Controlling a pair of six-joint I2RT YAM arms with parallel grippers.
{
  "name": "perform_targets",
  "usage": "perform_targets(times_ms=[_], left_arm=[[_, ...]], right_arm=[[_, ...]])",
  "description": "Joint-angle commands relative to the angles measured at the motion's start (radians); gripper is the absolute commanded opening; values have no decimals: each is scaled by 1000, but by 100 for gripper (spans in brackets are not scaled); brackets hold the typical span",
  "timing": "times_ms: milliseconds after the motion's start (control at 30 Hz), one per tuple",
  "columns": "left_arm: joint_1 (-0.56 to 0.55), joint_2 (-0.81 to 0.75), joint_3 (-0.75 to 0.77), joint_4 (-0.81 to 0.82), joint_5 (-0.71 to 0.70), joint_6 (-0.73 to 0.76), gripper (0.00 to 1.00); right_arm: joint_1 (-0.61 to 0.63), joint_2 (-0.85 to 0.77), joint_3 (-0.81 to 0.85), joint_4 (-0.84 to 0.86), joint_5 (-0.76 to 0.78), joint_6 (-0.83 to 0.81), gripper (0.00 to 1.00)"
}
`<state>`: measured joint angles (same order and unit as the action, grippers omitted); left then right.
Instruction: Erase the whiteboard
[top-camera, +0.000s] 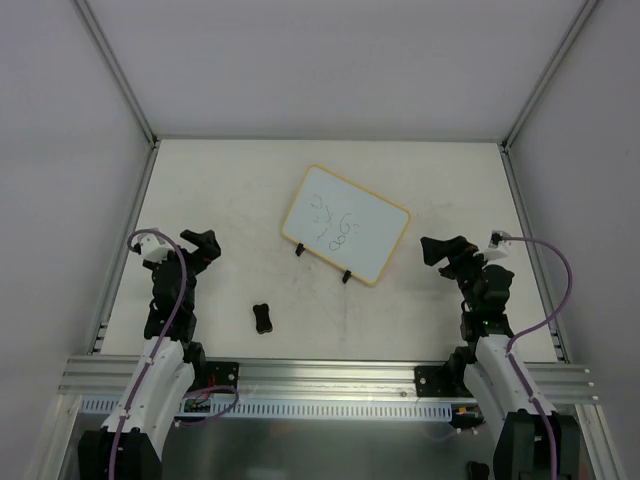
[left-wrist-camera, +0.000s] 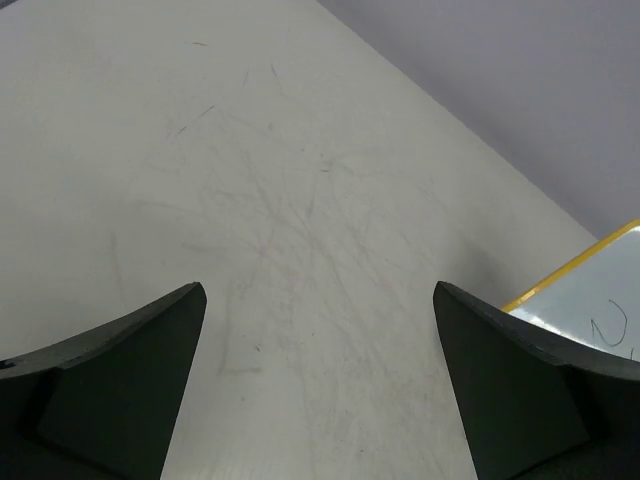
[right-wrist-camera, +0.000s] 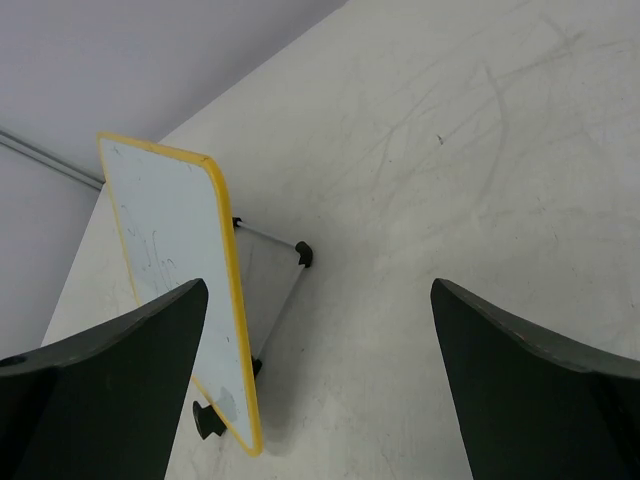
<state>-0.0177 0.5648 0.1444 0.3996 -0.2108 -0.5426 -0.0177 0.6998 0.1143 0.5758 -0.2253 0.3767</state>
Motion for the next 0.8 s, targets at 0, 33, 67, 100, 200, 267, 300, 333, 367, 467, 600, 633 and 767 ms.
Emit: perform_targets(times_ms=[0, 33, 67, 100, 200, 267, 300, 333, 367, 467, 600, 633, 767], left_arm=[[7, -29, 37, -22, -93, -89, 99], [7, -37, 34, -24, -96, -94, 99], [7, -42, 32, -28, -93, -100, 99], [7, -45, 35, -31, -87, -97, 99], [7, -40, 44, -38, -64, -88, 99], [7, -37, 44, -38, -56, -83, 99], [5, -36, 46, -38, -32, -71, 99], [7, -34, 49, -33, -10, -53, 99], [7, -32, 52, -24, 22, 8, 99], [7, -28, 63, -5, 99, 33, 99], [7, 6, 60, 2, 172, 17, 99], [7, 15, 61, -5, 172, 4, 99], [7, 49, 73, -16, 208, 7, 99]], right_arm=[[5, -6, 27, 56, -6, -12, 99], [5, -14, 25, 56, -6, -15, 99], [5, -16, 24, 56, -5, -21, 99], [5, -16, 22, 56, -6, -24, 99], [5, -11, 27, 61, -49, -50, 99], [5, 3, 28, 73, -94, -73, 99], [5, 7, 28, 94, -142, -88, 99], [5, 13, 25, 113, -173, -91, 99], [5, 30, 21, 142, -205, -94, 99], [5, 69, -5, 287, -311, -67, 99], [12, 249, 16, 448, -429, -16, 99], [15, 292, 22, 500, -449, 2, 99], [16, 516, 36, 764, -523, 114, 99]])
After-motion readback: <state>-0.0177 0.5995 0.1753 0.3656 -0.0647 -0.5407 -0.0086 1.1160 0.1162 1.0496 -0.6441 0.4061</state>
